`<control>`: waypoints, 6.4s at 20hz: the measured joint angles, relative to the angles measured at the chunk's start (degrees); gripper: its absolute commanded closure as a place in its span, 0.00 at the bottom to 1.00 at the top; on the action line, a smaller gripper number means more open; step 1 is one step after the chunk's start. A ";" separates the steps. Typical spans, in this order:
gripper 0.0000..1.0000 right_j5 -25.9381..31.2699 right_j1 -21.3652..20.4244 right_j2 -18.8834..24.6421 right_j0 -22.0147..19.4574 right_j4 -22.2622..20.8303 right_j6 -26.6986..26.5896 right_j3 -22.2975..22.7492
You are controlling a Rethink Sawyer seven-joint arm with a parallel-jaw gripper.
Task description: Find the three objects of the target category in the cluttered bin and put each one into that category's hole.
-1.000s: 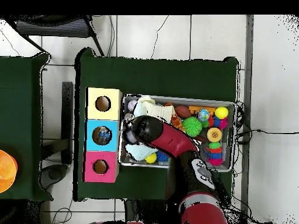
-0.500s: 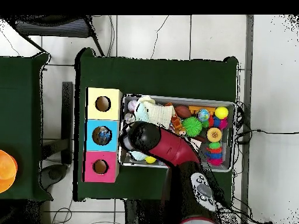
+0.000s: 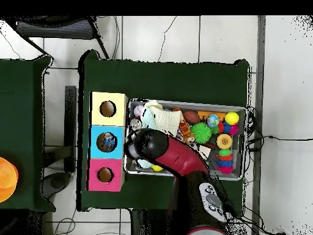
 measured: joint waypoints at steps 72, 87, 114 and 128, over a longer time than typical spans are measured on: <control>0.00 2.05 7.57 34.05 -24.90 -41.88 -0.49 -5.60; 0.00 10.18 12.34 34.87 -25.42 -42.91 -0.76 -11.42; 1.00 39.77 20.24 38.95 -27.73 -39.58 -3.97 -19.38; 1.00 30.90 18.00 41.85 -32.05 -40.27 -3.97 -14.44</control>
